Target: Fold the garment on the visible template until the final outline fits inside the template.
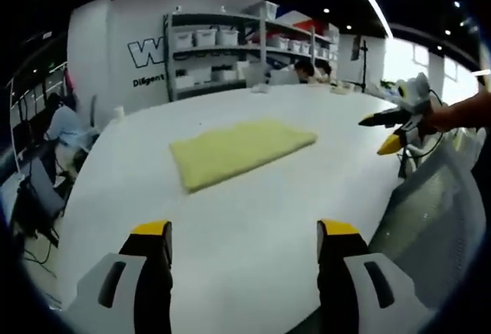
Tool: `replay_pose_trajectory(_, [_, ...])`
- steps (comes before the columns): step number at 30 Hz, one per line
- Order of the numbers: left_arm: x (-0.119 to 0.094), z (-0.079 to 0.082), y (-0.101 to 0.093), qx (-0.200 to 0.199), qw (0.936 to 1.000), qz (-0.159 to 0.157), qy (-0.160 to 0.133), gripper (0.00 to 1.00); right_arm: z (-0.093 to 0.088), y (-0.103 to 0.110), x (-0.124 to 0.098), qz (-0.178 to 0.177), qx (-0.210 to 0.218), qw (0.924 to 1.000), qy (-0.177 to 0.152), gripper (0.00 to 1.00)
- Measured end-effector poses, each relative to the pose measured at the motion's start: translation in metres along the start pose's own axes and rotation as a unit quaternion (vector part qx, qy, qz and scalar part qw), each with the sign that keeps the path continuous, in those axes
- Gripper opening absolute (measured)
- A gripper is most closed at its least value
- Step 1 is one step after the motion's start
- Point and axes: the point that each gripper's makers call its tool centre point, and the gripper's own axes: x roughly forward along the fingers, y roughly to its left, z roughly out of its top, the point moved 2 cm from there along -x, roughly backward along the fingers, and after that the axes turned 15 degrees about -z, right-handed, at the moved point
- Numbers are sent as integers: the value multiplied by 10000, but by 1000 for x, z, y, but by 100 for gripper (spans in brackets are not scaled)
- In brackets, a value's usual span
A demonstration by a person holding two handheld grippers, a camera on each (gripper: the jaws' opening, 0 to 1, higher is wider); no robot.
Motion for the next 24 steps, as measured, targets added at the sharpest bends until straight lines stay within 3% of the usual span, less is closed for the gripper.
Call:
replay_pose_trajectory(4, [-2, -1, 2, -159, 9998, 78, -56, 76, -2, -4, -5, -89, 126, 9999, -25, 99])
replay_pose_trajectory(13, [-1, -2, -2, 14, 10000, 34, -24, 77, -8, -7, -12, -204, 231, 9995, 45, 99])
replay_pose_trajectory(18, [0, 0, -9, 384, 9993, -17, -2, 76, -4, -3, -15, -248, 304, 9992, -16, 99])
replay_pose_trajectory(24, [0, -2, -3, 99, 9999, 39, -86, 76, -5, 2, -15, -254, 266, 9993, 10, 99])
